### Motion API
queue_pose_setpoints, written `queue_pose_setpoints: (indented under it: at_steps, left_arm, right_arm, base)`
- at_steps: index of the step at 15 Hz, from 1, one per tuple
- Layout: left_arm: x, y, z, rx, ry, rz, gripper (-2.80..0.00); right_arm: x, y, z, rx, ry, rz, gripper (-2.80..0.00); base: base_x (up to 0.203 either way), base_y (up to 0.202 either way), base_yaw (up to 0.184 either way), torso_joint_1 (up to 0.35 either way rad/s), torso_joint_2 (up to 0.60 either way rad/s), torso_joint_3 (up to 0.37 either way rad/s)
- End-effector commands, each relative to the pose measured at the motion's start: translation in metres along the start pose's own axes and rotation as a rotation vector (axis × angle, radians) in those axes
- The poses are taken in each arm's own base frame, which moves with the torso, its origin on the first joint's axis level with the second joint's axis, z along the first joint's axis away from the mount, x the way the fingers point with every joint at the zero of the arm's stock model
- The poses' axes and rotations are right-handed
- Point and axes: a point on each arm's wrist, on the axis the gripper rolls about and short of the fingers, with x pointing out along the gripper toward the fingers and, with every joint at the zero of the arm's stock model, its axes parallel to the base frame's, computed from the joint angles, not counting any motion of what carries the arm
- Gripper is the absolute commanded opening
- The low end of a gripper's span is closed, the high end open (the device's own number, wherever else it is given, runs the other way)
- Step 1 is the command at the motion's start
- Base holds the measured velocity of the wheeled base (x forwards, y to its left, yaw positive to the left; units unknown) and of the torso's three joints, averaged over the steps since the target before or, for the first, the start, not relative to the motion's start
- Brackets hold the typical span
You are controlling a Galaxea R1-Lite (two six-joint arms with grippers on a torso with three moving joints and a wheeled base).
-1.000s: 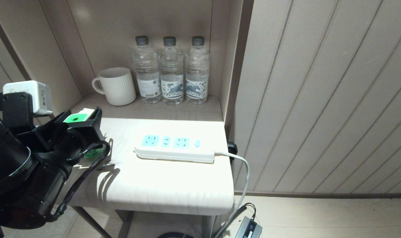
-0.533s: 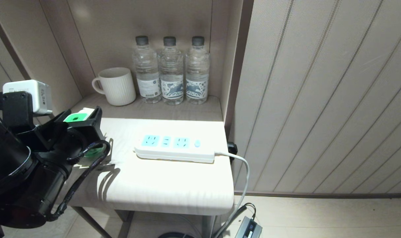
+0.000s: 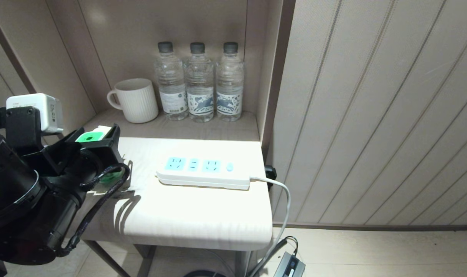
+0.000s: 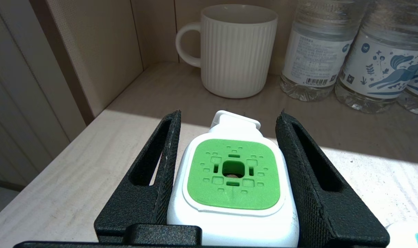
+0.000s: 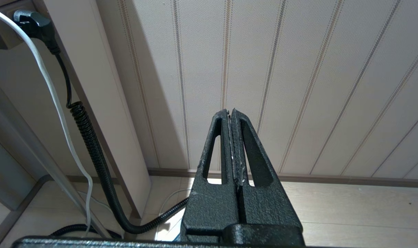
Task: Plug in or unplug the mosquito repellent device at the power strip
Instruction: Pick up the mosquito repellent liquid
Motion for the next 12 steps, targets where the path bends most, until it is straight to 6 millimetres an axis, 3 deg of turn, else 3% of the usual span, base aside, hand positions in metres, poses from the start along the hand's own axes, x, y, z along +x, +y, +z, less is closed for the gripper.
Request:
queue_pose_setpoints:
  at_steps: [1, 12]
  left_arm:
    - [0.0005, -0.0004, -0.0005, -0.001, -0.001, 0.005, -2.80]
    - [0.0011, -0.0011, -0.0017, 0.002, 0.002, 0.003, -2.80]
  right_arm:
    - [0.0000, 0.0000, 0.0001, 0.000, -0.001, 0.000, -2.80]
    - [0.0000, 0.0000, 0.0001, 0.000, -0.001, 0.001, -2.80]
  base:
    - [0.000, 0.000, 0.000, 0.000, 0.00, 0.000]
    - [0.000, 0.000, 0.000, 0.000, 0.00, 0.000]
